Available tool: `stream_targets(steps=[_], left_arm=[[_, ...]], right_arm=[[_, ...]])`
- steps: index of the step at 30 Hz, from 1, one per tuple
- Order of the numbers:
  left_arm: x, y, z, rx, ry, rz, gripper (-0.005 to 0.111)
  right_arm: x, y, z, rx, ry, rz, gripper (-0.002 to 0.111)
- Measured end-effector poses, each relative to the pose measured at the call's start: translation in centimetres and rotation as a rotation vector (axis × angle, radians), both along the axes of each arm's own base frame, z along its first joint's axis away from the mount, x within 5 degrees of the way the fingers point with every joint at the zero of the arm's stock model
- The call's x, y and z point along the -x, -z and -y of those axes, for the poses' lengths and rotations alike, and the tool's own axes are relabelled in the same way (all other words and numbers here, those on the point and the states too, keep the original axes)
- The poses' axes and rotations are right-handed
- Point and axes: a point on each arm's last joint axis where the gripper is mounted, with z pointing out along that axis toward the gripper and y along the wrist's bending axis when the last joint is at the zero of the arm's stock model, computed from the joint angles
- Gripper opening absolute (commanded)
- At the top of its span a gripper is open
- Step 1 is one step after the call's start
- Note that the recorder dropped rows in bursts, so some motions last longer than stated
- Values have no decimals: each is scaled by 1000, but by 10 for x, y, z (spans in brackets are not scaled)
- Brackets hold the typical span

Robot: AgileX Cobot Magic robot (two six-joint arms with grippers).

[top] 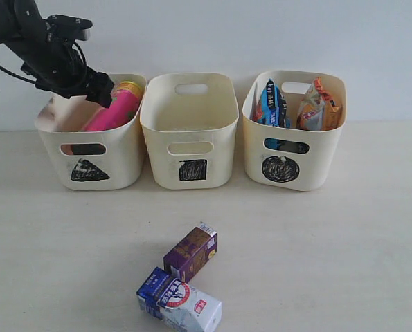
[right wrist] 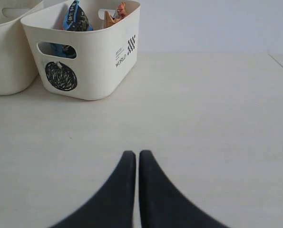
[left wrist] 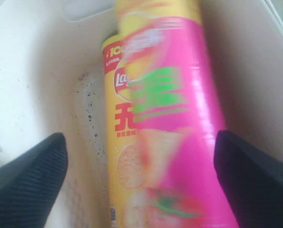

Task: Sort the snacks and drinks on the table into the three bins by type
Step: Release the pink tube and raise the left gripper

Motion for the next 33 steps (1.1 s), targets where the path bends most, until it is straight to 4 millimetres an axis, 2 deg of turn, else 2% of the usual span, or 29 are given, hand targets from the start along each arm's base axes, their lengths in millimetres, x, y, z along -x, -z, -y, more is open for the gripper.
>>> stream_targets(steps=[6, 9, 11, 13, 15, 19, 25, 27, 30, 33], left_arm=[[2, -3, 0, -3, 4, -11, 77], [8, -18, -1, -26, 39, 6, 69], [13, -33, -2, -45, 68, 23, 53], [19, -47, -2, -58, 88, 39, 32], [25, -59, -3, -63, 97, 46, 4], [34, -70, -4, -93, 141, 24, 4], [47, -65, -4, -132, 235, -112, 4], [53, -73, 0, -95, 291, -107, 4], [66, -95, 10, -73, 332, -64, 4], [86, -98, 30, -124, 383, -87, 4]], right_arm=[[0, 0, 0, 0, 0, 0, 0], [0, 0, 0, 0, 0, 0, 0], [0, 0, 0, 0, 0, 0, 0], [0, 0, 0, 0, 0, 0, 0], [0, 0, 0, 0, 0, 0, 0], [0, 0, 0, 0, 0, 0, 0], [0, 0, 0, 0, 0, 0, 0], [0, 0, 0, 0, 0, 0, 0], [0, 0, 0, 0, 0, 0, 0], [0, 0, 0, 0, 0, 0, 0]])
